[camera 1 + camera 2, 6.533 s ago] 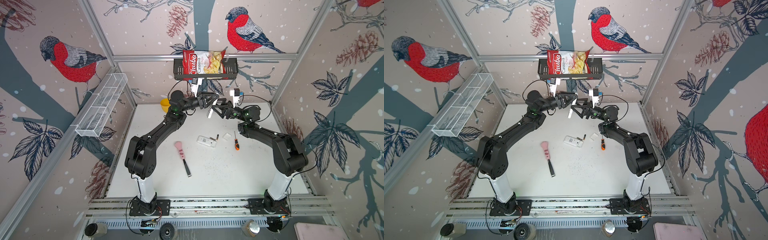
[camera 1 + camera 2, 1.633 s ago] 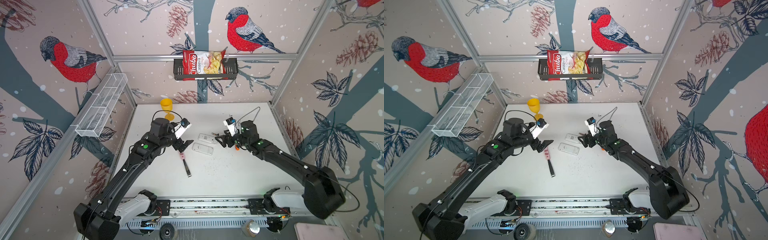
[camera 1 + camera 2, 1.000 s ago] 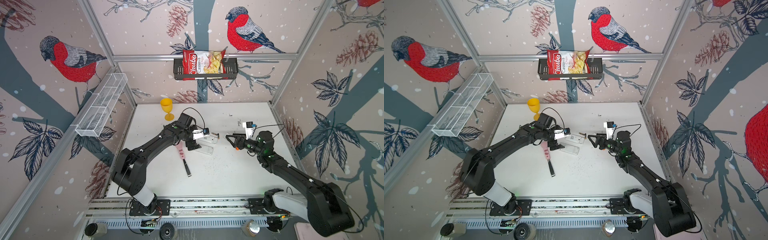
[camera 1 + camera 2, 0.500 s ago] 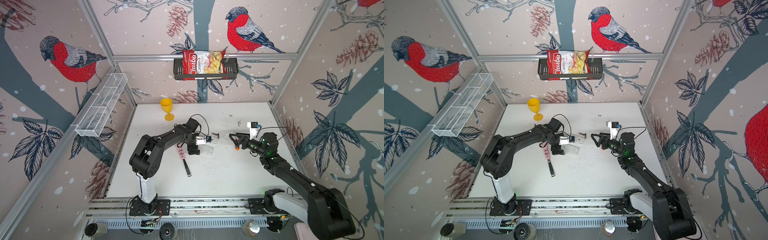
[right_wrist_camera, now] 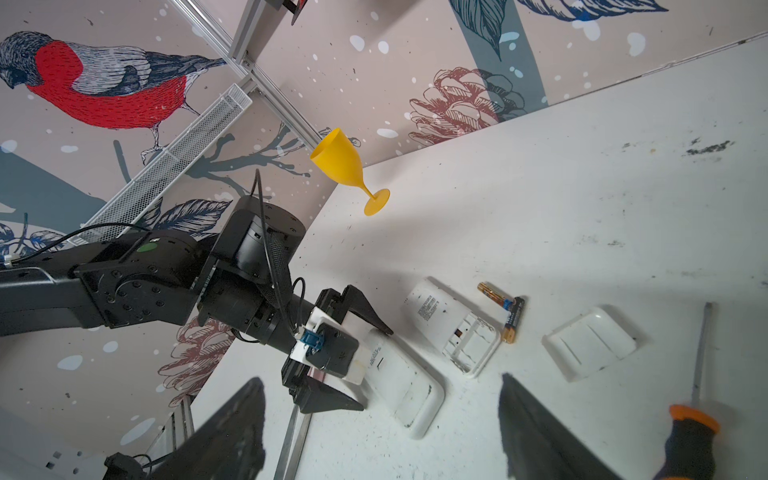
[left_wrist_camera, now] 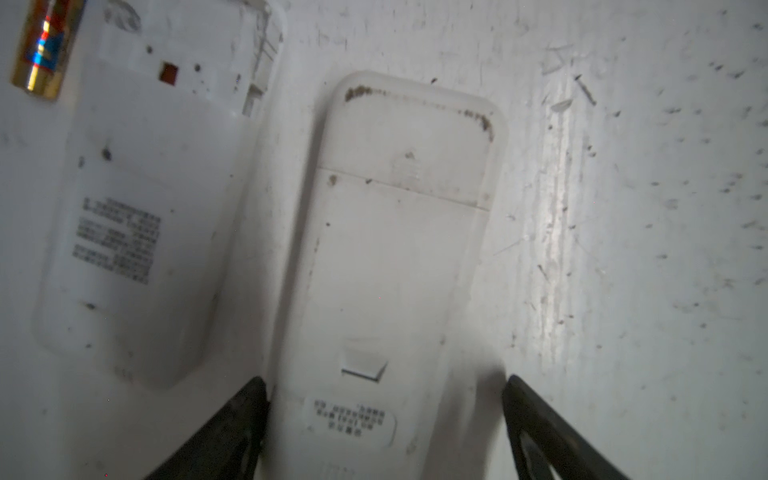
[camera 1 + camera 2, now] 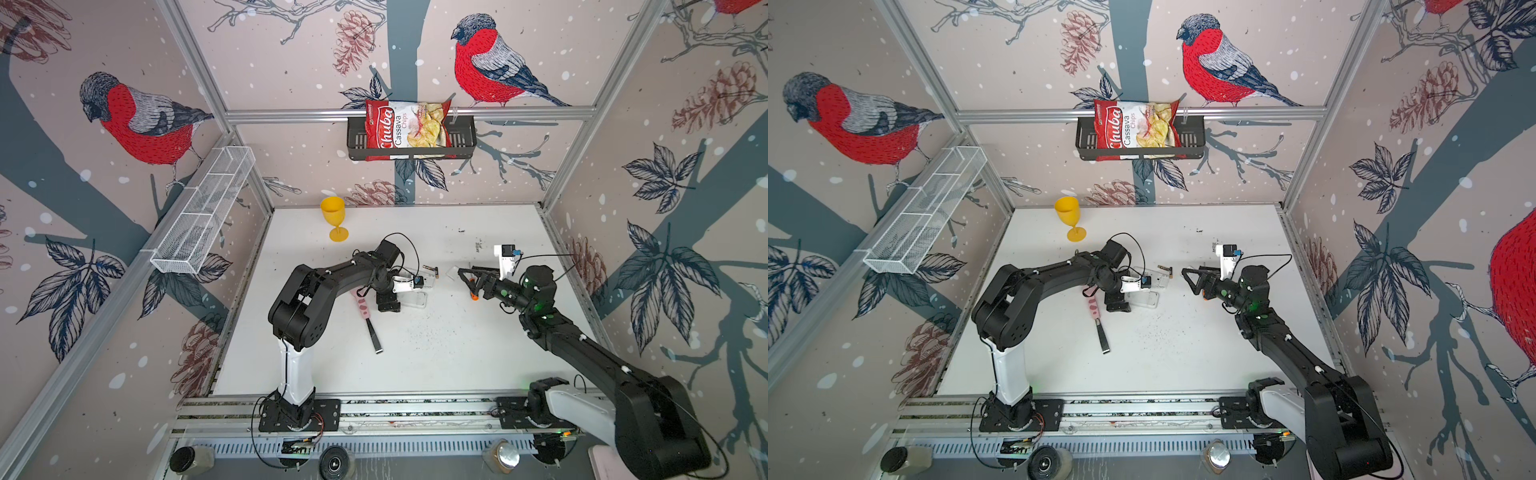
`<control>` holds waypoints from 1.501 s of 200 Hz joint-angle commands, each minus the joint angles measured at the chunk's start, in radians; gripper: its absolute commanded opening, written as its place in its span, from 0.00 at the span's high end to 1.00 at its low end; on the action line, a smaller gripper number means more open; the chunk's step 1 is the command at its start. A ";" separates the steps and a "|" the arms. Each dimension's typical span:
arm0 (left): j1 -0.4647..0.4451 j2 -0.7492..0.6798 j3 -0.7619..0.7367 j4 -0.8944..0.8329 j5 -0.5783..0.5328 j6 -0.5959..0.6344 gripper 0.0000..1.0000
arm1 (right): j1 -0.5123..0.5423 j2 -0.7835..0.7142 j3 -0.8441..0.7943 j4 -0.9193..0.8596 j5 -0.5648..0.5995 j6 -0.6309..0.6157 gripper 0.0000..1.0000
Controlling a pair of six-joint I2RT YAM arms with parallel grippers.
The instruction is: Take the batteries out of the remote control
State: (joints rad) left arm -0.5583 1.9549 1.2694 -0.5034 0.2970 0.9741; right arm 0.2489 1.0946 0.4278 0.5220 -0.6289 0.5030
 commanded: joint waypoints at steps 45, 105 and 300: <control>0.000 0.024 -0.009 -0.005 -0.006 0.009 0.26 | 0.000 0.020 0.000 0.044 -0.008 0.003 0.13; -0.001 0.003 -0.046 0.026 -0.021 -0.001 0.45 | 0.007 0.049 0.008 0.033 -0.005 0.000 0.12; -0.020 -0.476 -0.326 0.303 0.082 -0.136 0.64 | 0.366 0.369 0.379 -0.441 0.207 -0.166 0.27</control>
State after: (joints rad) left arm -0.5774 1.5032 0.9745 -0.2993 0.3450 0.8639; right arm 0.5869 1.4368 0.7647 0.1673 -0.4713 0.3676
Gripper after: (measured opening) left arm 0.551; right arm 0.733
